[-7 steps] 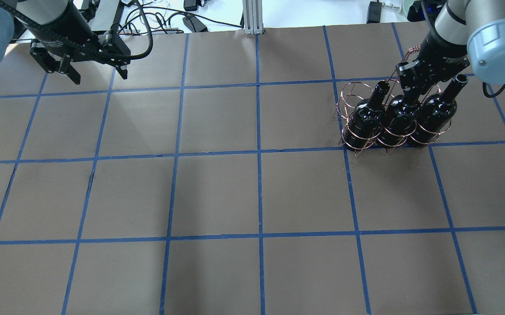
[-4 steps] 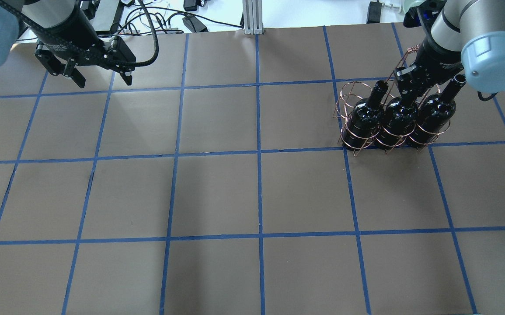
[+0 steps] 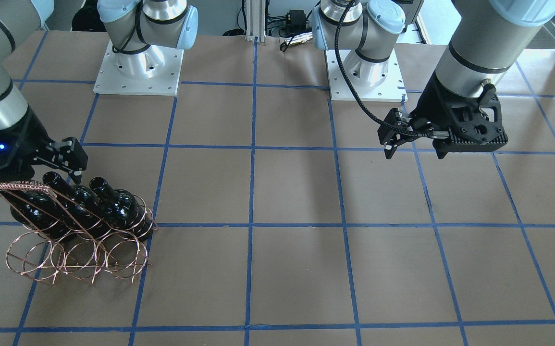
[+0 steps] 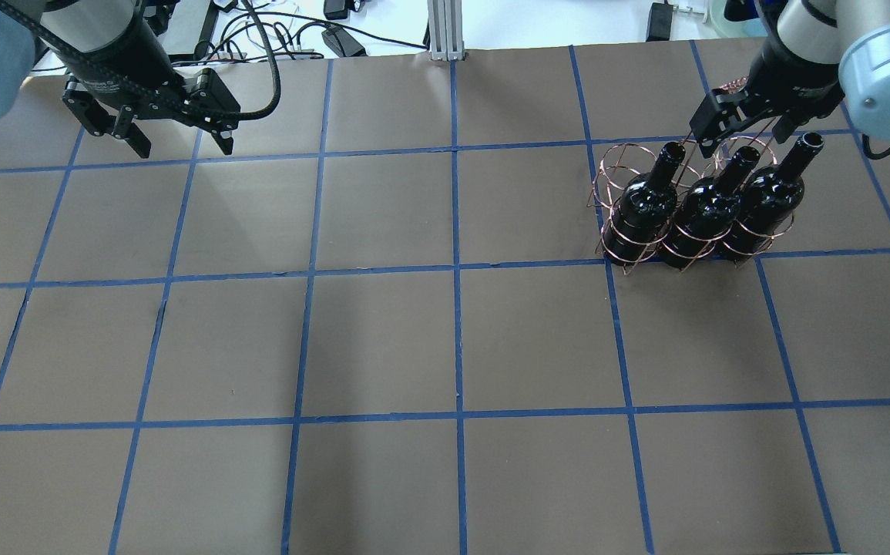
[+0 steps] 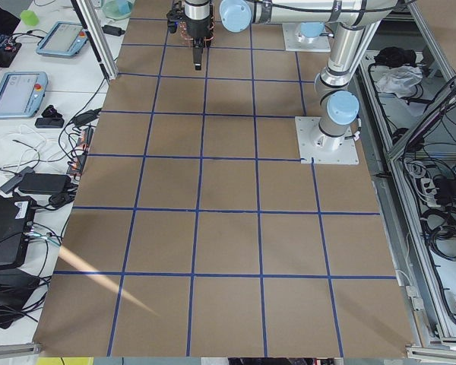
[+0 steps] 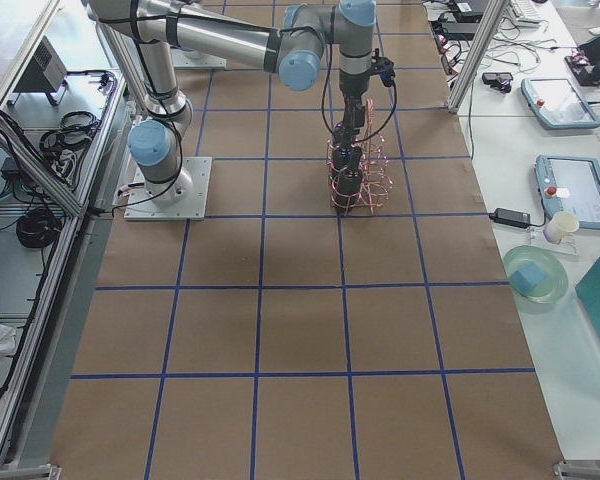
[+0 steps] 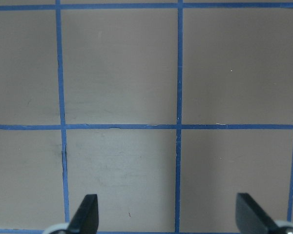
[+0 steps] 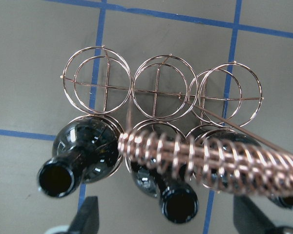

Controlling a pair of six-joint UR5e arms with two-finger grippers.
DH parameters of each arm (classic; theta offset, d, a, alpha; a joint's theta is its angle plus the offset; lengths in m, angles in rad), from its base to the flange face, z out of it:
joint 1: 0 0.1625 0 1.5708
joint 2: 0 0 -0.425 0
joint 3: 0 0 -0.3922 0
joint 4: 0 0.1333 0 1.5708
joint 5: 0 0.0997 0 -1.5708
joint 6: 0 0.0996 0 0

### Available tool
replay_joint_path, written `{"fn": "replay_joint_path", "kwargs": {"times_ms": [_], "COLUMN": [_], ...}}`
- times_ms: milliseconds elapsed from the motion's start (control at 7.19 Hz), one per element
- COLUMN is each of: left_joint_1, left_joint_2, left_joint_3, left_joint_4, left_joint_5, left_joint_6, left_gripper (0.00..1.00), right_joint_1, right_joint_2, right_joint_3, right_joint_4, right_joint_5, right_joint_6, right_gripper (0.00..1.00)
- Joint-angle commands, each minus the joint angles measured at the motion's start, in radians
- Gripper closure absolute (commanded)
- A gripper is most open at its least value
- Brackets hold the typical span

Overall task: Place wine into wine basket
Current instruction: 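Open the right gripper and raise it off the bottle neck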

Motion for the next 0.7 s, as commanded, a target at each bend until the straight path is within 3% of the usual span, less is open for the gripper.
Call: {"fn": "replay_joint_path", "kwargs": {"times_ms": [0, 278, 556], "left_joint_1": [0.0, -0.002, -0.005], "left_joint_2": [-0.003, 0.003, 0.007], "left_joint_3": [0.0, 0.0, 0.0], "left_joint_4": [0.0, 0.001, -0.023], "left_joint_5": [0.001, -0.002, -0.005], "left_joint_6": [0.0, 0.0, 0.0], "left_gripper": [0.0, 0.0, 0.0], "right_joint_1": [0.075, 0.181, 0.211], "right_joint_2": [-0.054, -0.132, -0.176], "right_joint_3": [-0.088, -0.08, -0.07], "right_joint_4": [0.147, 0.211, 0.202], "right_joint_5": [-0.002, 0.013, 0.019], "right_joint_6": [0.096, 0.252, 0.217], "right_gripper": [0.0, 0.0, 0.0]}}
